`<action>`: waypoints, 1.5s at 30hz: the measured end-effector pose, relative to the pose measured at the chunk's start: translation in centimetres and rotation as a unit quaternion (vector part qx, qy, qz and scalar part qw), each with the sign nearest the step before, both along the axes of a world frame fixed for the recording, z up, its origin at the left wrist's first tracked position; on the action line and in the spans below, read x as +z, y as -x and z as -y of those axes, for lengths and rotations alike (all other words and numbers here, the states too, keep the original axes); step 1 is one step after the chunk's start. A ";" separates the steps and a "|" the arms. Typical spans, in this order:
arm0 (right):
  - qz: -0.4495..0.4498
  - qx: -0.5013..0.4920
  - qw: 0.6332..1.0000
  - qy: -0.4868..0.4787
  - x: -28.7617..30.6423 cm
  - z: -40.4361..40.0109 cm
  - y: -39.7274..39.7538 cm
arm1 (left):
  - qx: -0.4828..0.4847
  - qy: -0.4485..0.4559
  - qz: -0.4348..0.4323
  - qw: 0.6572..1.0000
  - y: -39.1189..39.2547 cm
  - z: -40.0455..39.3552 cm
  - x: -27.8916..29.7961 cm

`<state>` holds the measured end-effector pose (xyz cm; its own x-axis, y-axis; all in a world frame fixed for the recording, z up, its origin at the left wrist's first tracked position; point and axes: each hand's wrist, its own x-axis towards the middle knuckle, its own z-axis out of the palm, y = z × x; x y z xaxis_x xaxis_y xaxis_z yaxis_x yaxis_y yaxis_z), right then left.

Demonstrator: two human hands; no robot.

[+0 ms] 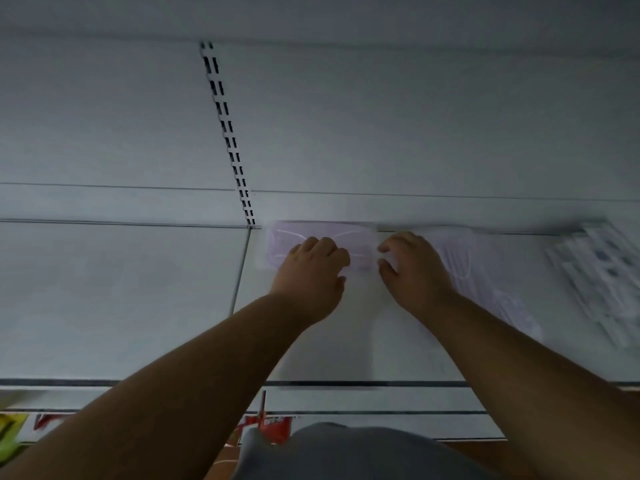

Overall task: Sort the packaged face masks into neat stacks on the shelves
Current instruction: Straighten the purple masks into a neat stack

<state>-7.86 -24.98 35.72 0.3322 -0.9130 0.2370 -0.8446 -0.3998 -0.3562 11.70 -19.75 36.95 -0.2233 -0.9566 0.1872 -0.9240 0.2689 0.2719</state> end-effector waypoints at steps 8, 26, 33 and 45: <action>-0.113 -0.164 0.980 0.011 1.0 -4.1 7.7 | 0.025 -0.180 -0.221 0.958 8.8 -1.8 0.3; 0.125 -0.095 0.966 -0.205 1.9 -4.9 12.2 | 0.284 -0.305 -0.592 0.690 16.0 -1.3 0.1; 0.246 -0.137 0.944 -0.171 1.9 -5.9 12.6 | 0.279 -0.288 -0.557 0.727 15.9 -0.4 0.1; 0.438 -0.169 0.837 -0.282 2.3 -5.5 10.3 | 0.108 -0.337 -0.750 0.559 9.7 -1.8 -0.1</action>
